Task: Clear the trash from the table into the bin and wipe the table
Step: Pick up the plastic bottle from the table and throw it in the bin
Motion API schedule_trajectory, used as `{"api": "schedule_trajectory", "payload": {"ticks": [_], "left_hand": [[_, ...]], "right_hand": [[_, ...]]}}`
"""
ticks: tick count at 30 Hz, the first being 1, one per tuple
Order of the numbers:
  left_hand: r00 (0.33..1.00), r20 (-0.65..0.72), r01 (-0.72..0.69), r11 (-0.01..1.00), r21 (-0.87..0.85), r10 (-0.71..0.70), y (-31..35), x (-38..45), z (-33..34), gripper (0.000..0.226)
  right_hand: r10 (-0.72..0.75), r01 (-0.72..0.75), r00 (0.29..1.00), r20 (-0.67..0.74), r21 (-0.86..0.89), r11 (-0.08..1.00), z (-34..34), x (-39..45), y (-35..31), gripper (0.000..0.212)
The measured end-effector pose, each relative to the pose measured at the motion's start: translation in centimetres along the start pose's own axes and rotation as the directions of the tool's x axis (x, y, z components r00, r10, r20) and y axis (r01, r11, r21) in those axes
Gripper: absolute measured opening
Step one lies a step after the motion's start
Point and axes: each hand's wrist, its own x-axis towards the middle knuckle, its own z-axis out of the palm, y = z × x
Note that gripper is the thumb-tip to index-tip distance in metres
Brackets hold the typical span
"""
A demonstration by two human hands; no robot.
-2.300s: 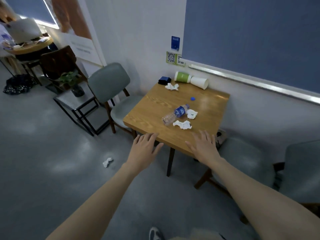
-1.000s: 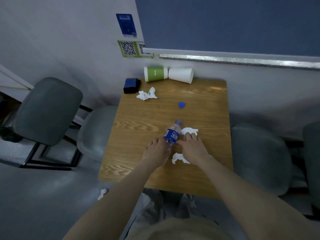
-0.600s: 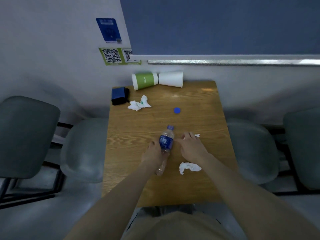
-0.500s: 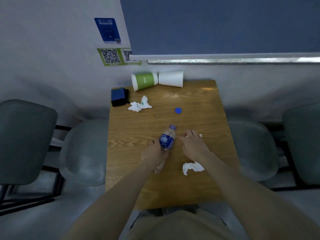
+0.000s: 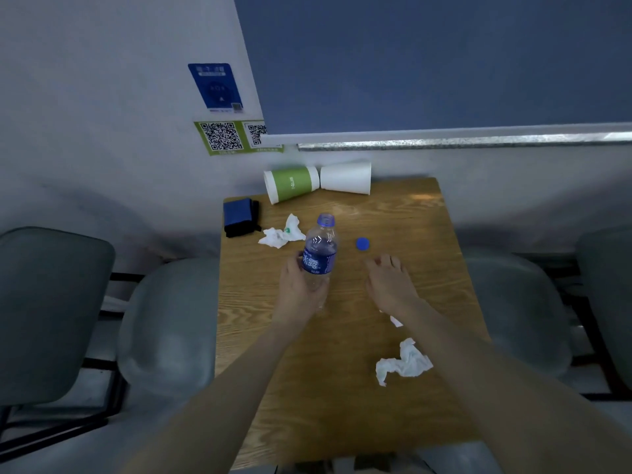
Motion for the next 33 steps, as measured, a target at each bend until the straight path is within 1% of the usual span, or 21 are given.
{"api": "schedule_trajectory", "payload": {"ticks": [3,4,5,7,8,12,15,17,20,22,25,28,30,32,33], "left_hand": [[1.0,-0.019,0.01,0.99,-0.14,-0.013,0.2,1.3,0.4,0.07],[0.999,-0.033,-0.003,0.989,-0.146,-0.002,0.2,1.6,0.6,0.072],[0.997,-0.066,-0.037,0.99,-0.138,0.028,0.2,1.9,0.8,0.075],[0.985,-0.118,-0.128,0.992,-0.018,0.125,0.0,2.1,1.4,0.078],[0.983,-0.115,-0.144,0.989,0.027,0.146,0.0,2.2,1.6,0.076],[0.994,-0.1,-0.04,0.999,0.032,0.043,-0.5,2.1,2.3,0.068],[0.996,-0.09,-0.027,0.998,-0.058,0.022,-0.5,2.1,2.4,0.063],[0.998,-0.067,-0.001,0.99,-0.14,-0.009,-0.3,2.0,2.5,0.061],[0.997,-0.07,0.011,0.989,-0.147,-0.021,-0.1,1.5,2.7,0.064],[0.997,-0.07,0.023,0.987,-0.159,-0.034,-0.1,1.4,2.8,0.066],[0.997,-0.067,0.02,0.986,-0.164,-0.032,-0.1,1.1,2.6,0.068],[0.999,-0.017,0.035,0.987,-0.157,-0.038,-0.1,0.3,2.1,0.063],[0.999,0.014,0.04,0.994,-0.098,-0.039,-0.1,-0.4,1.7,0.062],[1.0,0.008,0.012,1.0,0.021,-0.012,-0.3,-1.1,1.1,0.066],[1.0,0.009,0.006,0.999,0.052,-0.007,-0.5,-1.3,0.8,0.068]], "right_hand": [[0.005,-0.004,0.999,0.036,-0.014,1.0,-0.2,1.8,-0.1,0.057],[0.0,0.001,0.998,0.056,-0.023,1.0,-0.2,2.4,-0.1,0.061],[-0.004,0.006,0.997,0.079,-0.028,1.0,-0.3,2.9,-0.1,0.065],[-0.014,0.015,0.993,0.119,-0.011,1.0,-0.6,4.2,-0.1,0.073],[-0.025,0.026,0.991,0.131,-0.002,1.0,-0.7,4.7,-0.2,0.076],[-0.097,0.1,0.983,0.155,-0.016,0.995,-0.9,6.5,0.0,0.078],[-0.13,0.142,0.973,0.19,-0.055,0.988,-1.0,7.2,0.3,0.084],[-0.137,0.153,0.969,0.206,-0.062,0.986,-0.9,7.3,0.5,0.082],[-0.171,0.184,0.974,0.146,-0.079,0.98,-0.4,6.9,1.0,0.076],[-0.178,0.186,0.976,0.128,-0.053,0.981,0.0,6.5,1.3,0.066],[-0.145,0.145,0.979,0.144,0.009,0.989,0.6,5.9,1.6,0.05],[-0.093,0.076,0.978,0.187,0.092,0.993,1.2,5.2,1.9,0.034],[-0.089,0.066,0.974,0.207,0.118,0.991,1.5,4.6,2.0,0.029],[-0.091,0.06,0.975,0.202,0.154,0.986,1.4,4.2,2.0,0.029],[-0.078,0.04,0.977,0.197,0.19,0.981,1.2,4.2,1.9,0.029]]}}
